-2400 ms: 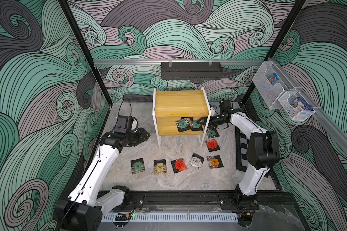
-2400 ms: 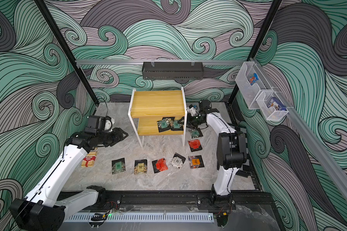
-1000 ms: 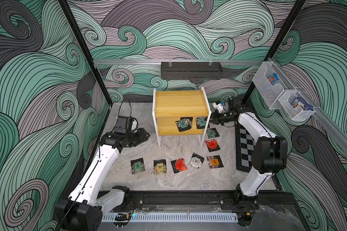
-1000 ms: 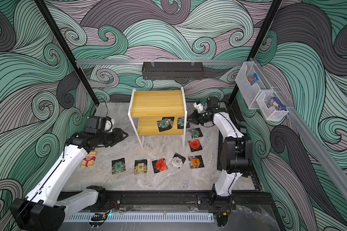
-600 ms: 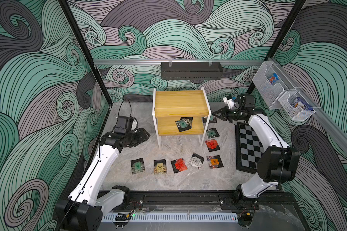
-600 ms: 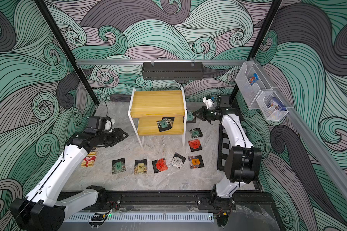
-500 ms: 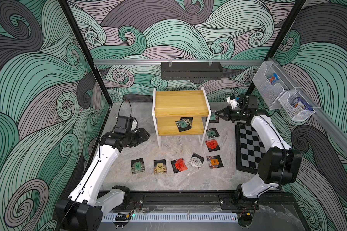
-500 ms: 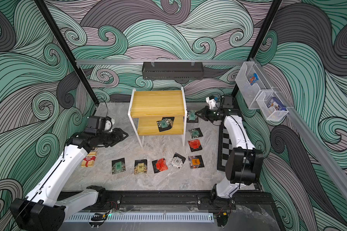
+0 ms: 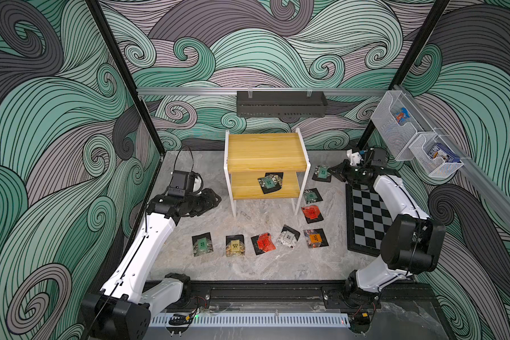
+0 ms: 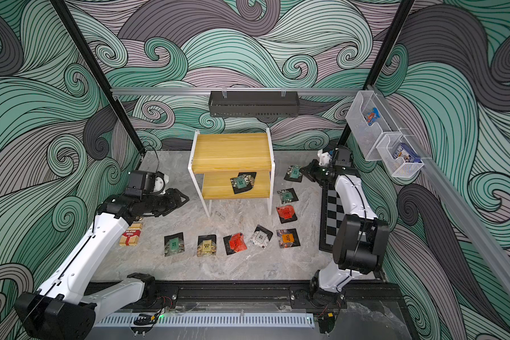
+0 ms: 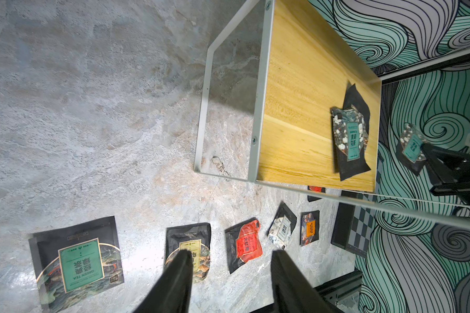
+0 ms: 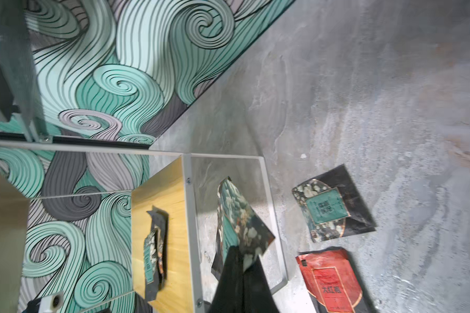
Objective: Remove the tea bags from the shelf
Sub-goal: Pick up the tea bag from the shelf, then place the tea bag at the center of the board.
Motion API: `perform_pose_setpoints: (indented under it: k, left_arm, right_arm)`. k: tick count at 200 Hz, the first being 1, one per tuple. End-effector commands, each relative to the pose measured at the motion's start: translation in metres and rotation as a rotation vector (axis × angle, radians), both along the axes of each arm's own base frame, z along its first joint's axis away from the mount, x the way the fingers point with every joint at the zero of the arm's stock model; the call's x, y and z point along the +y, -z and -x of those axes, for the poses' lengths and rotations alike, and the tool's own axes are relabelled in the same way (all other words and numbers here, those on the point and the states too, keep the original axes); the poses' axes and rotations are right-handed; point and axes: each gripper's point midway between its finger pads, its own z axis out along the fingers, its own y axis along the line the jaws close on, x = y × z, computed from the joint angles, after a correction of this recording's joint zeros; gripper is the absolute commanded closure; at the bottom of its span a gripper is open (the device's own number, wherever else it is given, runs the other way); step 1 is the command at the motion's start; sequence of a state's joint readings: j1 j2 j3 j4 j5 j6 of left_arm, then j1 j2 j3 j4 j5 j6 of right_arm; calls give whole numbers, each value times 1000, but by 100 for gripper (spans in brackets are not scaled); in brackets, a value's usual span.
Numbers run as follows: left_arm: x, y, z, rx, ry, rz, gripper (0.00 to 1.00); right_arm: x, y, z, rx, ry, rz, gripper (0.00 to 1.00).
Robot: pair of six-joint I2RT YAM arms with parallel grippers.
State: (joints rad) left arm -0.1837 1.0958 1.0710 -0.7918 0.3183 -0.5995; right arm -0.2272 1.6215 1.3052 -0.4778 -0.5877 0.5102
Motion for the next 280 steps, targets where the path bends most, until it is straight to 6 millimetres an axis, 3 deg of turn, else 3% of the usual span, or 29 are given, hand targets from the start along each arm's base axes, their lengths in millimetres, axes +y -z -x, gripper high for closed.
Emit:
perform_pose_setpoints:
  k: [1,63,158,280]
  left_arm:
    - [1,-6,0,-20,-5,8,49]
    - [-1,-3,-5,-11,0,13,49]
    - [3,5,1,17,-11,-6,49]
    - [7,10,13,54,-19,-21,49]
  right_arm:
    - [-32,17,-3,22,140,20,100]
    - [-65,61,4,115,276,79,100]
    - [-96,108,-19,163,383,162,100]
    - [-99,138,-46,170,400,212,100]
